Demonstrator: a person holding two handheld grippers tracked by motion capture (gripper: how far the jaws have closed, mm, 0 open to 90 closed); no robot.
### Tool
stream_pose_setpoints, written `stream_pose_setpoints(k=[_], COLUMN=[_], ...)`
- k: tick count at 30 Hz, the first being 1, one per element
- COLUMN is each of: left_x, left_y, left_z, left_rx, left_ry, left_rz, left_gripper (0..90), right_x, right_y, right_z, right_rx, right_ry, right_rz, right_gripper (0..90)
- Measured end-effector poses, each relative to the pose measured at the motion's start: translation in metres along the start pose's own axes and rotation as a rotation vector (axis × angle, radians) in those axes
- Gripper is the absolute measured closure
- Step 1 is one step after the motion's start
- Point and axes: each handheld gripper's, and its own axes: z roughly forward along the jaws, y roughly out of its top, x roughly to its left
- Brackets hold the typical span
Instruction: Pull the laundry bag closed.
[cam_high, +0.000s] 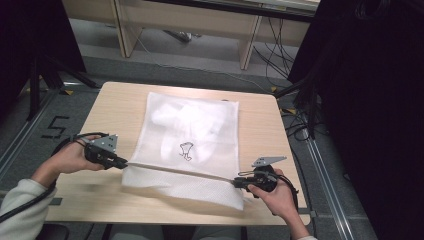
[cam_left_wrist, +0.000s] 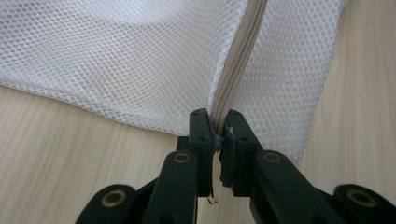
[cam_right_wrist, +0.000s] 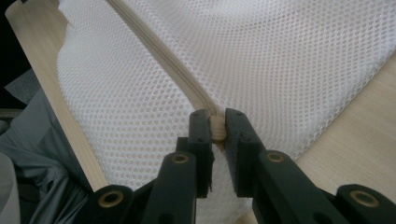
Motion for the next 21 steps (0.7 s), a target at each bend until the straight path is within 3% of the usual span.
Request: stream_pose_setpoints(k=[1,2,6,9,14,16,18,21], left_x=[0.0,0.0,0.0,0.001,0.0,0.001,0.0,0.0], left_y=[0.0,-0.001,-0.001,-0.001,-0.001,-0.001,-0.002,-0.001], left_z=[0.0,0.0,0.001,0.001,0.001,0.001,0.001,0.002], left_rx=[-0.001,0.002,-0.002,-0.003,-0.01,0.002,-0.005,0.006], left_ry=[0.0,0.0,-0.003,-0.004,-0.004,-0.002,0.0,-0.003], left_rz=[-0.003,-0.002,-0.007,0.005,-0.012,0.002,-0.019,-0.01], left_gripper=[82.5,82.5,82.6,82.5,82.6,82.7,82.8,82.8], right_x=[0.001,-0.002,-0.004,-0.006,-0.007,-0.006,-0.009,-0.011], right_y=[-0.001,-0.001,-0.004,-0.006,-0.007,-0.007,-0.008,-0.01], right_z=[0.0,0.0,-0.002,-0.001,-0.001,0.0,0.0,0.0], right_rx=[0.0,-0.001,0.013,0.015,0.02,0.044,0.049,0.057], right_ry=[0.005,0.0,0.009,0.003,0.004,0.004,0.003,0.002], right_rz=[0.022,0.0,0.022,0.018,0.019,0.038,0.029,0.028], right_gripper=[82.3,82.3,82.3,82.3,82.3,82.3,82.3,82.3])
